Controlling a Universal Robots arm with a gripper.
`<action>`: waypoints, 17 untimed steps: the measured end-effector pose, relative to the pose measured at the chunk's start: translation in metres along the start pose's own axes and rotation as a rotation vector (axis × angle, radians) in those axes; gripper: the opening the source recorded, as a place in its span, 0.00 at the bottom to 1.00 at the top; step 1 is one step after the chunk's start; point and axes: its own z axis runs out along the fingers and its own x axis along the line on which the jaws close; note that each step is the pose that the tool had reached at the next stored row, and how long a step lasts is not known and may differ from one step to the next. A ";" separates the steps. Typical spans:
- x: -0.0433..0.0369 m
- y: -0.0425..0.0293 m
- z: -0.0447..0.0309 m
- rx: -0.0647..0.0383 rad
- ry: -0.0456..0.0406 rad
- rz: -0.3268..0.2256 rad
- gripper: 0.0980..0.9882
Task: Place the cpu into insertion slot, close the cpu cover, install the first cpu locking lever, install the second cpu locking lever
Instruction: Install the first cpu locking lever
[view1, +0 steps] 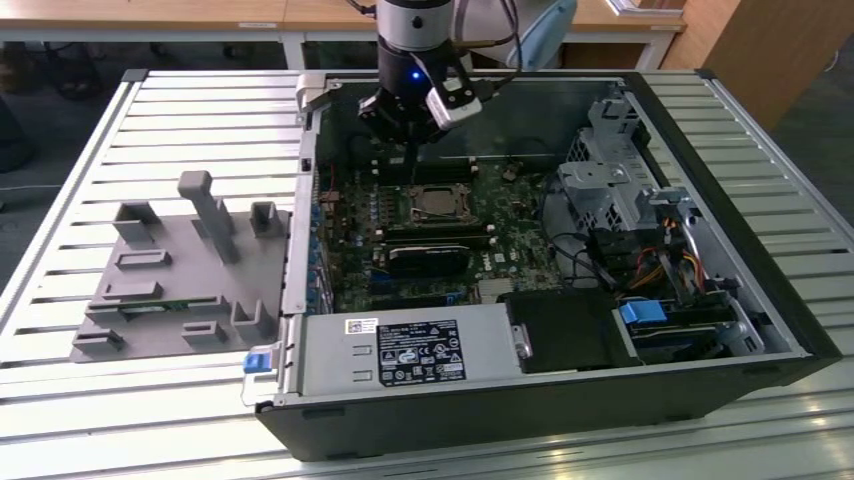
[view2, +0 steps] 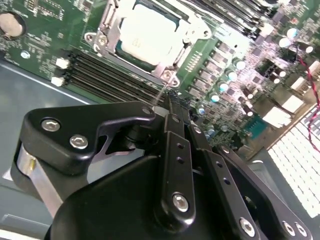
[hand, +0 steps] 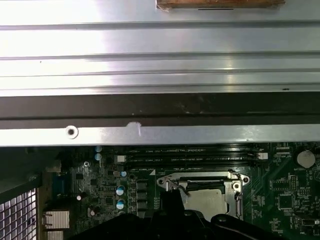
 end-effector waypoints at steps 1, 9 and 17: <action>-0.0017 0.0001 0.0001 0.000 0.0000 0.000 0.01; -0.0055 0.0002 0.0007 0.000 0.0001 0.000 0.01; -0.0059 -0.0004 0.0048 -0.046 0.0017 0.001 0.01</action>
